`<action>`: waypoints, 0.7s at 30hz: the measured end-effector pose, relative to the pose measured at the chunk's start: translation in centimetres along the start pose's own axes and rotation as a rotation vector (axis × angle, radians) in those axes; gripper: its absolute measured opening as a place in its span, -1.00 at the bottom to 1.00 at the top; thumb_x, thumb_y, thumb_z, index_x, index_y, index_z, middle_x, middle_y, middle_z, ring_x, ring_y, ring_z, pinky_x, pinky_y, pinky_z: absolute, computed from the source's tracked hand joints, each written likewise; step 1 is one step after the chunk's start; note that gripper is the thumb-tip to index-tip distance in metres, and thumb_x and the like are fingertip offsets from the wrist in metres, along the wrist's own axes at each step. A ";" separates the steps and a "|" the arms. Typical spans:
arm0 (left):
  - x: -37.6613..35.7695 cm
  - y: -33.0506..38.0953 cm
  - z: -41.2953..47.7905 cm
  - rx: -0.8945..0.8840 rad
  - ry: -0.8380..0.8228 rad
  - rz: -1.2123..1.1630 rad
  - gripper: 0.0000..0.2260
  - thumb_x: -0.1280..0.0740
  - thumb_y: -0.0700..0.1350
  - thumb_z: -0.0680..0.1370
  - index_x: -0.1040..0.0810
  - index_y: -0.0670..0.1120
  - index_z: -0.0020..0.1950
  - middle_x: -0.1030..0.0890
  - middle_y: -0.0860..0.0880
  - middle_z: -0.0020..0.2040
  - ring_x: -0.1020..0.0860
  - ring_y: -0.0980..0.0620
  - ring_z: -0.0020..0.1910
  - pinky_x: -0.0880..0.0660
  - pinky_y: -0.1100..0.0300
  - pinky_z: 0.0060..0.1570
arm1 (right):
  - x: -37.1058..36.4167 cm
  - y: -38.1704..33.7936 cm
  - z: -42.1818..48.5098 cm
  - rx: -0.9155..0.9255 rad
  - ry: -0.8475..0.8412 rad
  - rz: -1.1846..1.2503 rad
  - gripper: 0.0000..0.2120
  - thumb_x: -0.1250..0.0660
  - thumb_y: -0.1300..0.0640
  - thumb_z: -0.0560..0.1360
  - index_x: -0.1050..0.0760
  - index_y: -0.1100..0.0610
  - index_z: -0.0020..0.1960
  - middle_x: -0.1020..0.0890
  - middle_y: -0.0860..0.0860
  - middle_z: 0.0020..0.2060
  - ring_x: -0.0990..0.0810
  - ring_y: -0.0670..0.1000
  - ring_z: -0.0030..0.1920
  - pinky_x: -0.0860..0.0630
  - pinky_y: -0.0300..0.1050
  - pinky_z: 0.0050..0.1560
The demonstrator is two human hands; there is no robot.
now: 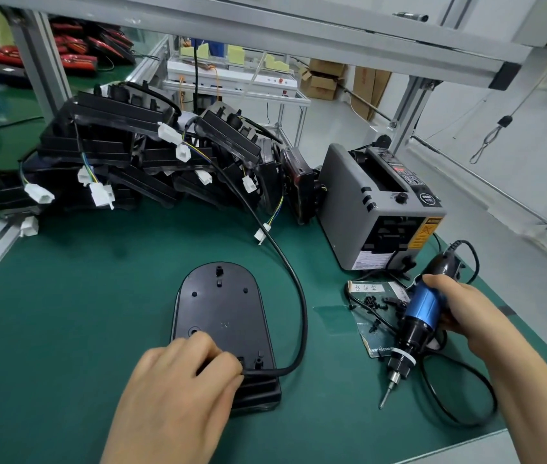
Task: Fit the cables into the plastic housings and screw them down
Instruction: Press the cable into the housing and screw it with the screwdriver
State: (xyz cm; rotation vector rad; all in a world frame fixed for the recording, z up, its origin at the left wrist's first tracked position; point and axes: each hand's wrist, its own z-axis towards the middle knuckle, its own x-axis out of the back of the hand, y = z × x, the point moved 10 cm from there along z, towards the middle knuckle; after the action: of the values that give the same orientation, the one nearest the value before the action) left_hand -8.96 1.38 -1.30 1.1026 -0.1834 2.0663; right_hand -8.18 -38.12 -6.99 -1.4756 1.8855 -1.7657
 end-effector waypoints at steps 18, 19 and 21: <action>-0.1 -0.1 0.1 -0.002 -0.004 -0.009 -0.80 -0.20 -0.01 0.45 -0.56 0.00 -0.29 -0.44 0.06 -0.30 -0.30 0.08 -0.30 -0.32 0.18 -0.32 | 0.6 -0.1 0.7 0.051 0.073 -0.418 -0.58 -0.32 -0.22 0.42 -0.40 0.15 -0.09 -0.56 0.13 -0.22 -0.55 0.10 -0.25 -0.41 -0.07 -0.27; -0.2 -0.1 0.1 -0.003 -0.005 -0.012 -0.81 -0.21 -0.01 0.45 -0.56 0.01 -0.29 -0.44 0.06 -0.30 -0.30 0.08 -0.30 -0.31 0.18 -0.32 | 0.8 -0.1 0.6 0.052 0.086 -0.434 -0.56 -0.32 -0.24 0.41 -0.42 0.15 -0.07 -0.56 0.12 -0.22 -0.55 0.09 -0.23 -0.41 -0.07 -0.27; -0.2 -0.1 0.0 -0.007 -0.002 -0.021 -0.85 -0.21 -0.02 0.44 -0.54 0.02 -0.27 -0.44 0.06 -0.30 -0.29 0.07 -0.30 -0.29 0.19 -0.32 | 1.1 0.1 0.4 0.046 0.094 -0.441 -0.48 -0.30 -0.29 0.40 -0.44 0.17 0.01 -0.55 0.07 -0.20 -0.54 0.05 -0.21 -0.38 -0.06 -0.26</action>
State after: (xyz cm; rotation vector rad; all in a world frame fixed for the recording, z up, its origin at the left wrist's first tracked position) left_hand -8.78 1.35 -1.46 1.0973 -0.1791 2.0444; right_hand -8.51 -39.15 -6.67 -1.9372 1.6340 -2.0740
